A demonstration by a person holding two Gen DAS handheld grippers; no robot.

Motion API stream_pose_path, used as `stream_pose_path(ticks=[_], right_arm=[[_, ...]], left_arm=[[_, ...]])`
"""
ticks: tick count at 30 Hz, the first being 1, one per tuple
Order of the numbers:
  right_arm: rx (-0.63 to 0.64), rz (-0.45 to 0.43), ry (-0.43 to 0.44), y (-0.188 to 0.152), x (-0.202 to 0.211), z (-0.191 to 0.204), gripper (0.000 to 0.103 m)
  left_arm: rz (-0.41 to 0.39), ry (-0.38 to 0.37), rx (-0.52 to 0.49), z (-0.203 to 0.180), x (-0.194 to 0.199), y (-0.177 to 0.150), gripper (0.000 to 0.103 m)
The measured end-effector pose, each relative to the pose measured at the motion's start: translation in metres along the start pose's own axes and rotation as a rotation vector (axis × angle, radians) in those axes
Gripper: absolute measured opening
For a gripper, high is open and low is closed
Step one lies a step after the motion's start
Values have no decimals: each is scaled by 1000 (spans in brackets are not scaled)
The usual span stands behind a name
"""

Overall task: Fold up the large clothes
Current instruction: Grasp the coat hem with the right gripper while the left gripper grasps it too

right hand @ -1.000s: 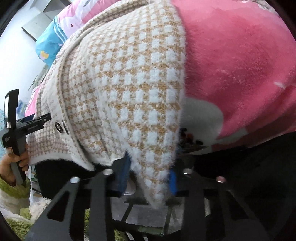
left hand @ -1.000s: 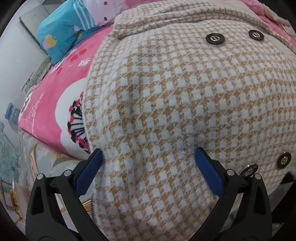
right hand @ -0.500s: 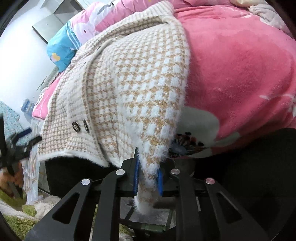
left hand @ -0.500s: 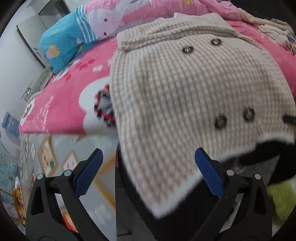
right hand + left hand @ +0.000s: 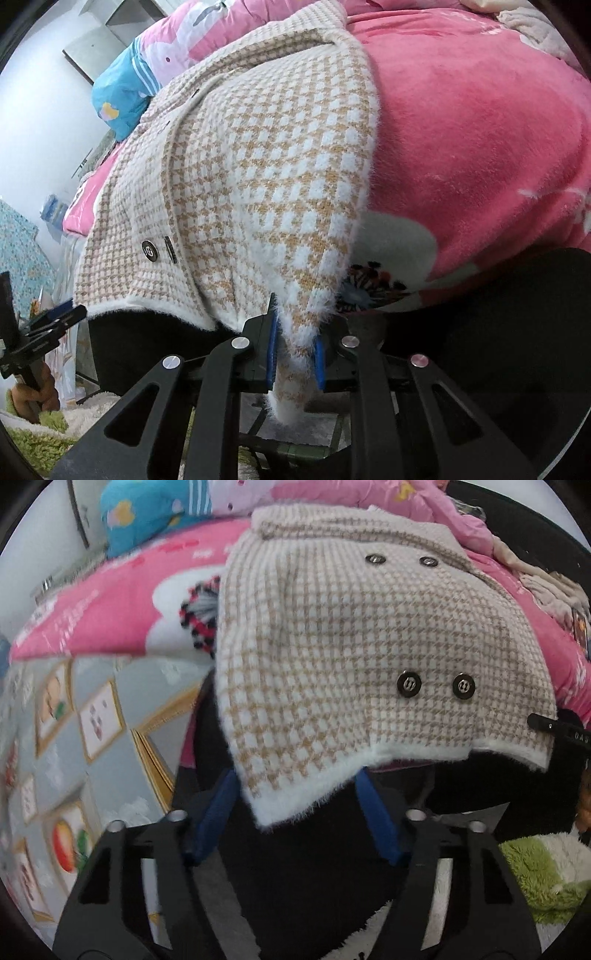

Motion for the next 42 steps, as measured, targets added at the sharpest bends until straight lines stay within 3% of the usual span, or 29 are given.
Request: stream_pose_path(ticks=[5, 13, 19, 25, 34, 42], right_arm=[[-7, -5, 0, -1, 1, -3, 16], [-27, -5, 13, -2, 1, -4, 16], [-34, -2, 14, -4, 1, -3, 16], [-30, -8, 12, -4, 6, 0, 9], [-57, -102, 84, 9, 48, 16, 7], [-66, -200, 152, 39, 83, 28, 7]], left_arm=[[25, -35, 49, 7, -9, -4, 49], [13, -42, 90, 15, -11, -1, 48], [-21, -64, 34, -1, -3, 2, 25], [-81, -105, -51, -25, 2, 5, 9], [-273, -258, -37, -33, 42, 48, 7], [-392, -333, 0, -29, 62, 97, 7]])
Point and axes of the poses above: each gripper's, at about its wrist camera, not at the fingertips, and x roughly against the way its jaws point, z to its left, y to its top, the point moved 7 cm from there along -x, roughly the way its jaws point
